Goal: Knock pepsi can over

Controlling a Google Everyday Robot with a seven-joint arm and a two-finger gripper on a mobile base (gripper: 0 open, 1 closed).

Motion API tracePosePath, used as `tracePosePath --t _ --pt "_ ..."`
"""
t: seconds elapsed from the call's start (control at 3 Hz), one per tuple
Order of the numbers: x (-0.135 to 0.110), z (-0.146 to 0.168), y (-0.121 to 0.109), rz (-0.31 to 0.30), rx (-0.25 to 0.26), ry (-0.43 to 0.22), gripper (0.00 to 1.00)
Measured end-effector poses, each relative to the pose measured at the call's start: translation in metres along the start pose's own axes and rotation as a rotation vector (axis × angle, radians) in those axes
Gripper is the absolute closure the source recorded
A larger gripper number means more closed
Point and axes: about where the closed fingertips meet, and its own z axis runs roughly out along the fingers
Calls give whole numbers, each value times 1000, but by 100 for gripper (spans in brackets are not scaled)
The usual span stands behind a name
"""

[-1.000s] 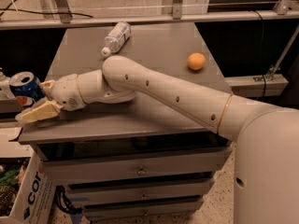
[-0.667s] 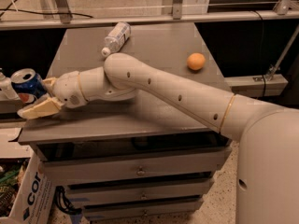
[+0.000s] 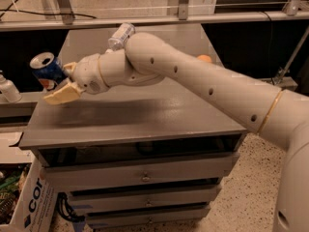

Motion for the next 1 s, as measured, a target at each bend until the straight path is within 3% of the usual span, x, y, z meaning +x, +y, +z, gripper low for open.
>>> tracePosePath --t 0.33,0.67,1.0 --pt "-1 -27 -15 -32 49 145 100" --pt "1 -45 -28 -81 62 327 100" --pt "6 -55 -38 -129 37 510 100"
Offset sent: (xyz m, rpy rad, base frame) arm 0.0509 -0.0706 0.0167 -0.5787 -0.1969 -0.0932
